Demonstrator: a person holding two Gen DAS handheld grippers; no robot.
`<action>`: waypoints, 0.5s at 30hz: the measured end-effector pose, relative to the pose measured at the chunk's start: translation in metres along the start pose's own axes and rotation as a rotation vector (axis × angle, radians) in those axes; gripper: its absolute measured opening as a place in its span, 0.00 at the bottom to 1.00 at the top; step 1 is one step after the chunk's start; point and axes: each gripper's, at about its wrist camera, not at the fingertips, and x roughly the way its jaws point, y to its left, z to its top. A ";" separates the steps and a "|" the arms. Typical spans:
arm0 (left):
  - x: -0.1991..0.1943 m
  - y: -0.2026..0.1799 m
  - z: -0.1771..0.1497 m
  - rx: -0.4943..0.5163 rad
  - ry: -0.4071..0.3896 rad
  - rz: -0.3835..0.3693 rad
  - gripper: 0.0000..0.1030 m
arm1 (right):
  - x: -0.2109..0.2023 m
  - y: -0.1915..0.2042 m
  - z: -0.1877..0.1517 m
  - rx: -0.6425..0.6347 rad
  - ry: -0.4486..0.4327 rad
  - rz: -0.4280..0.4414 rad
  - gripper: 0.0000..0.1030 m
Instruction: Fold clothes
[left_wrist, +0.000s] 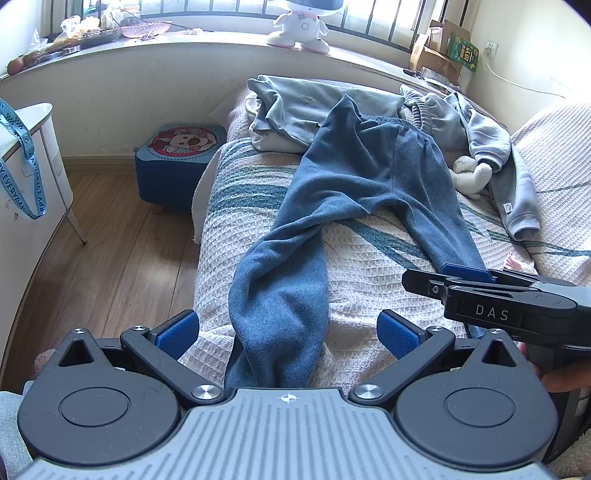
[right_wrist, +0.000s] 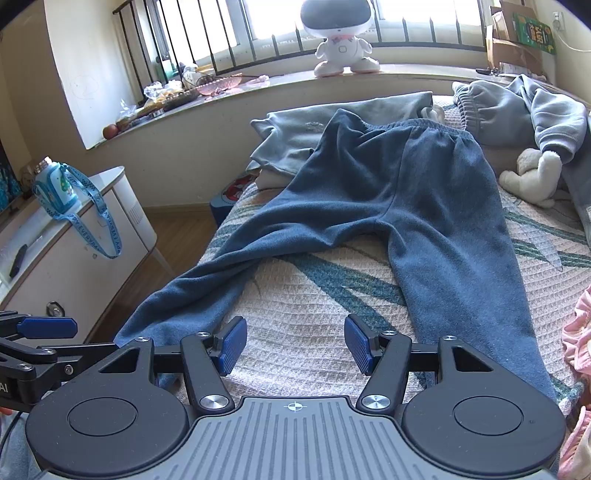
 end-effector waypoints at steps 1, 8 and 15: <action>0.000 0.000 0.000 0.000 0.000 0.000 1.00 | 0.000 0.000 0.000 0.000 0.000 0.000 0.58; 0.001 -0.001 0.000 0.002 0.002 0.001 1.00 | 0.000 0.000 0.000 0.001 0.001 0.003 0.58; 0.001 -0.001 0.000 0.004 0.003 0.001 1.00 | 0.001 -0.001 0.000 0.003 0.002 0.003 0.58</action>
